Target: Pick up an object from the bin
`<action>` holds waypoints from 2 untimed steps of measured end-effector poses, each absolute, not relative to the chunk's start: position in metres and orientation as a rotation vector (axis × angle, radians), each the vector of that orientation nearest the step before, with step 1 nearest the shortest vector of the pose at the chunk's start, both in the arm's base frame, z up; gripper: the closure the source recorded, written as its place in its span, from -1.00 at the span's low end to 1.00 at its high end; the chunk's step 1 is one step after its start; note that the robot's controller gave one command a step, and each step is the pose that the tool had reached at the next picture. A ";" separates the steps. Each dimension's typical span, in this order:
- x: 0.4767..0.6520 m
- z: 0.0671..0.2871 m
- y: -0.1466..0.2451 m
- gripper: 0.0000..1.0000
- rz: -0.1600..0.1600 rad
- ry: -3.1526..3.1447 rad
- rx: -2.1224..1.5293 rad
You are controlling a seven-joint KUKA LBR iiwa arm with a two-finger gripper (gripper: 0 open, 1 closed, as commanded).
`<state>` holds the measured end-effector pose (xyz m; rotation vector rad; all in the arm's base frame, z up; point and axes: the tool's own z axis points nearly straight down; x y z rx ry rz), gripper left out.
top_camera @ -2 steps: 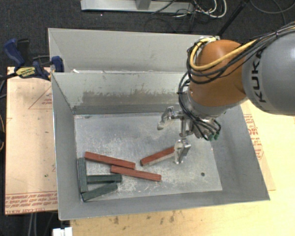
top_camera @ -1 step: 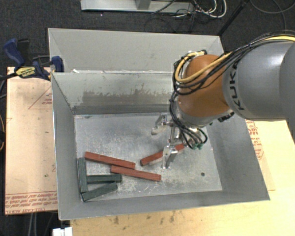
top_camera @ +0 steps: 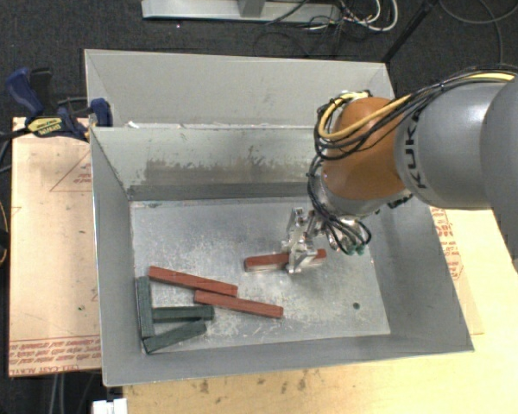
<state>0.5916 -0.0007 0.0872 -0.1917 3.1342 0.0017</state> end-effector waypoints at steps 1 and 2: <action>0.592 0.087 -0.001 1.00 0.002 3.134 -0.192; 0.600 0.221 0.011 1.00 0.001 3.133 -0.180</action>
Offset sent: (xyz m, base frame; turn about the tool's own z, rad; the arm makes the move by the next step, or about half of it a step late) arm 0.0079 0.0113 0.1336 0.0087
